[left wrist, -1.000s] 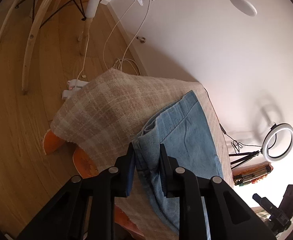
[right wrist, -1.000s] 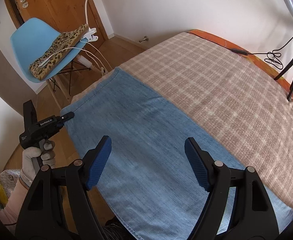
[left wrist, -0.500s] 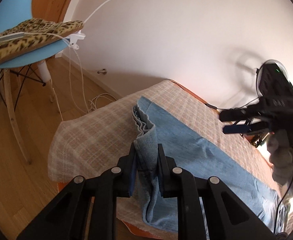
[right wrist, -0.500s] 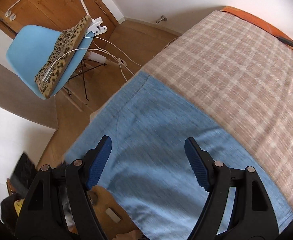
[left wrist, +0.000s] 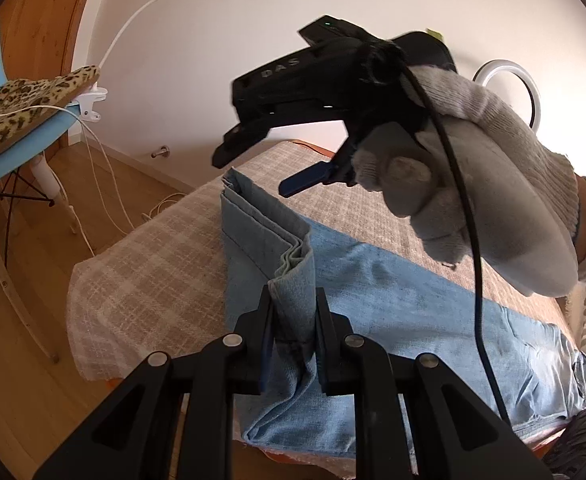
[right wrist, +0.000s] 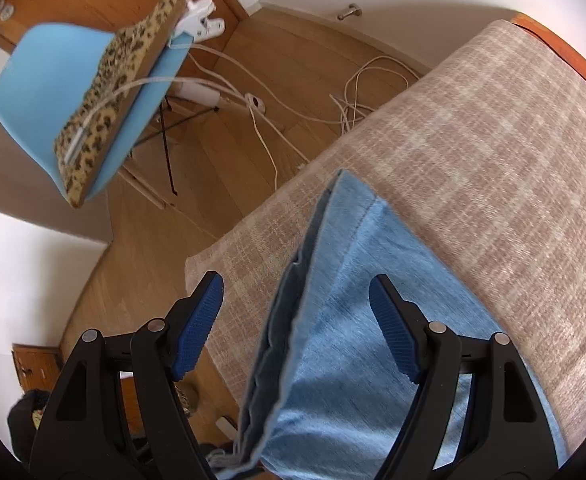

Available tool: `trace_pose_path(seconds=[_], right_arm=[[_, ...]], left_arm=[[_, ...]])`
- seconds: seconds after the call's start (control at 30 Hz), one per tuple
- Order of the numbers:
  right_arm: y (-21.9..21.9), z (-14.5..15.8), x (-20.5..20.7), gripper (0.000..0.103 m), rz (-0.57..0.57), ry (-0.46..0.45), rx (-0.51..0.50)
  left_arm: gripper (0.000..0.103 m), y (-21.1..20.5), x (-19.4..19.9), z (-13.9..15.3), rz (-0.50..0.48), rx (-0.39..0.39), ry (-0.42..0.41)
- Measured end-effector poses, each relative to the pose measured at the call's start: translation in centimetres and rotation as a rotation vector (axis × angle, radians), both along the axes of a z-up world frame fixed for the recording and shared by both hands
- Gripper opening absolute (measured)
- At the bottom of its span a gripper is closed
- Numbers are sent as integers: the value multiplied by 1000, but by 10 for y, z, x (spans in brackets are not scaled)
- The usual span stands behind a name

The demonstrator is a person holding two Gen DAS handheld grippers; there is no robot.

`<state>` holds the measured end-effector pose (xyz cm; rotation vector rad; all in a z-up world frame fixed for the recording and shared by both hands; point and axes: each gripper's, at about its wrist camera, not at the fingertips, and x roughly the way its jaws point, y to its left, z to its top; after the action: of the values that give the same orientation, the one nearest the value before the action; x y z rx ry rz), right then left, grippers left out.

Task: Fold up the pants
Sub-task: 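Close the right gripper on the folded edge beside the left gripper, then lift the held edge with both grippers and fold it over the jeans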

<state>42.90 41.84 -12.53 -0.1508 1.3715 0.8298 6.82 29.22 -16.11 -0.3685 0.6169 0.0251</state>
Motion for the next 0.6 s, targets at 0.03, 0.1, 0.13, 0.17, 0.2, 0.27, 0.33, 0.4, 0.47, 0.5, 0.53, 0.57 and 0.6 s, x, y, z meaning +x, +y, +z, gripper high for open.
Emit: trace_pose_path(seconds=[0.03,0.1,0.13,0.17,0.2,0.27,0.33,0.4,0.47,0.5,0.53,0.57,0.6], right_arm=[[5,-3,-2,78,15,-9,-27],[12,-8,-5,78,31,-49,-91],[13,-10,-6,78,33,-62,-113],[14,-14,-7,73,35,-66,-135],[12,-17,-7,57,35,-63,-149],[5,-23,-7,32,19,-44,-163],[-7,-21,-7,17,-1,-54,-148],[-23,-11,-9,10,-19,-73,-125],[-43,-1,-10,9,-40,-91,-104],[-53,4,-11,9,-50,-97,-96],[-65,10,-11,9,-67,-103,-85],[-78,17,-12,9,-86,-106,-73],[-89,23,-13,9,-104,-111,-66]], left_arm=[[14,-1,2,0,-7,2,2],[14,-5,3,1,-23,8,6],[14,-6,3,2,-30,14,8],[14,-6,6,2,-35,19,11],[14,-7,8,2,-41,23,15],[14,-10,8,5,-57,30,19],[14,-14,8,8,-73,41,21],[14,-21,6,12,-94,41,21],[14,-26,6,18,-114,32,17],[14,-29,5,20,-124,29,12],[14,-33,5,24,-136,26,5],[14,-38,4,27,-149,25,-1],[14,-43,4,31,-167,23,-8]])
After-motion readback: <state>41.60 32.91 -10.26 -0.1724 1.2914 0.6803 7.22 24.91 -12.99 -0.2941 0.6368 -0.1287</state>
